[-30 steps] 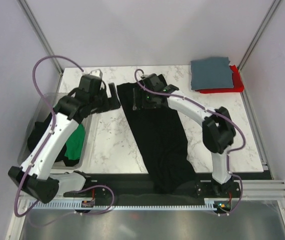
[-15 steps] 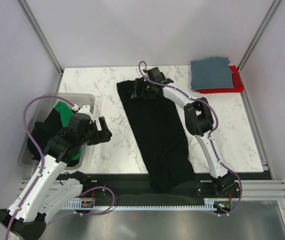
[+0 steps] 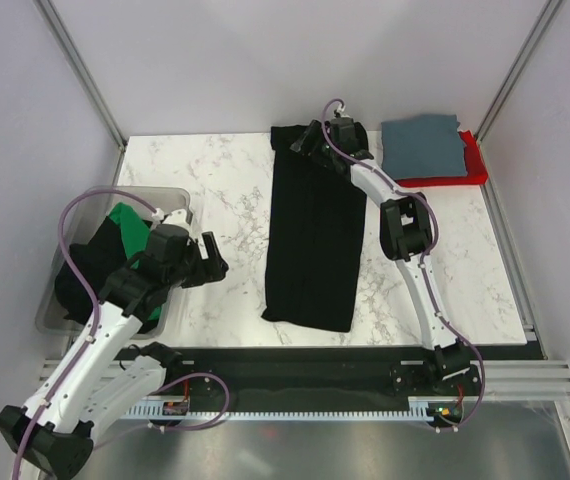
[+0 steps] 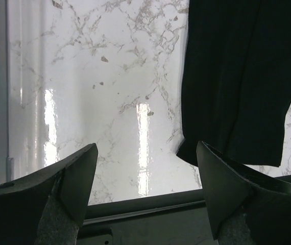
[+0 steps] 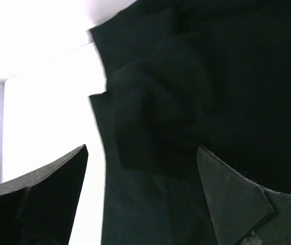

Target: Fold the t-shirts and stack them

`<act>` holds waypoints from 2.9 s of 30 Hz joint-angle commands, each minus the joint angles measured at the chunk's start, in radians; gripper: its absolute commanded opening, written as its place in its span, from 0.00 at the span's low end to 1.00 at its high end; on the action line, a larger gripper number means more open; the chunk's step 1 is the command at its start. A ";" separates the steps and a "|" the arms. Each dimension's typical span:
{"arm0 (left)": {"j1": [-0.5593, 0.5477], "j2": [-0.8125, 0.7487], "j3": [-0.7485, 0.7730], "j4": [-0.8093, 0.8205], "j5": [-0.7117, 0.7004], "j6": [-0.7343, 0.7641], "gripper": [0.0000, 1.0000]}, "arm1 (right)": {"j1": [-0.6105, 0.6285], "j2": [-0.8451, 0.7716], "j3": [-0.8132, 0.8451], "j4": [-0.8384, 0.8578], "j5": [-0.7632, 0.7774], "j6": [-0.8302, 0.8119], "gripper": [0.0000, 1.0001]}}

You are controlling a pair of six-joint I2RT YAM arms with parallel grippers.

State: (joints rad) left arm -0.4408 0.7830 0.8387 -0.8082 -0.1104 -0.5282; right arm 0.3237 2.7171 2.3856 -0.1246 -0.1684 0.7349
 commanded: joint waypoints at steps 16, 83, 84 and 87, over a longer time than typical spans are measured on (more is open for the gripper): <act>-0.056 0.137 -0.322 0.443 0.275 -0.311 0.69 | 0.136 -1.205 -1.181 -0.237 0.108 -0.076 0.97; -0.455 0.257 -0.262 0.330 0.032 -0.599 0.02 | 0.417 -1.872 -1.849 -0.520 0.247 0.150 0.00; -0.455 0.227 -0.279 0.330 0.052 -0.616 0.02 | 0.416 -1.876 -1.846 -0.521 0.233 0.153 0.00; -0.480 0.193 -0.340 0.334 0.064 -0.671 0.02 | 0.417 -1.915 -1.859 -0.523 0.190 0.178 0.00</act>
State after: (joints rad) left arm -0.8982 0.9886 0.5652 -0.3862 -0.0437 -1.1046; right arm 0.7361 0.8368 0.5079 -0.6025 0.0616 0.9047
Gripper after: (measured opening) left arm 0.037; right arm 0.010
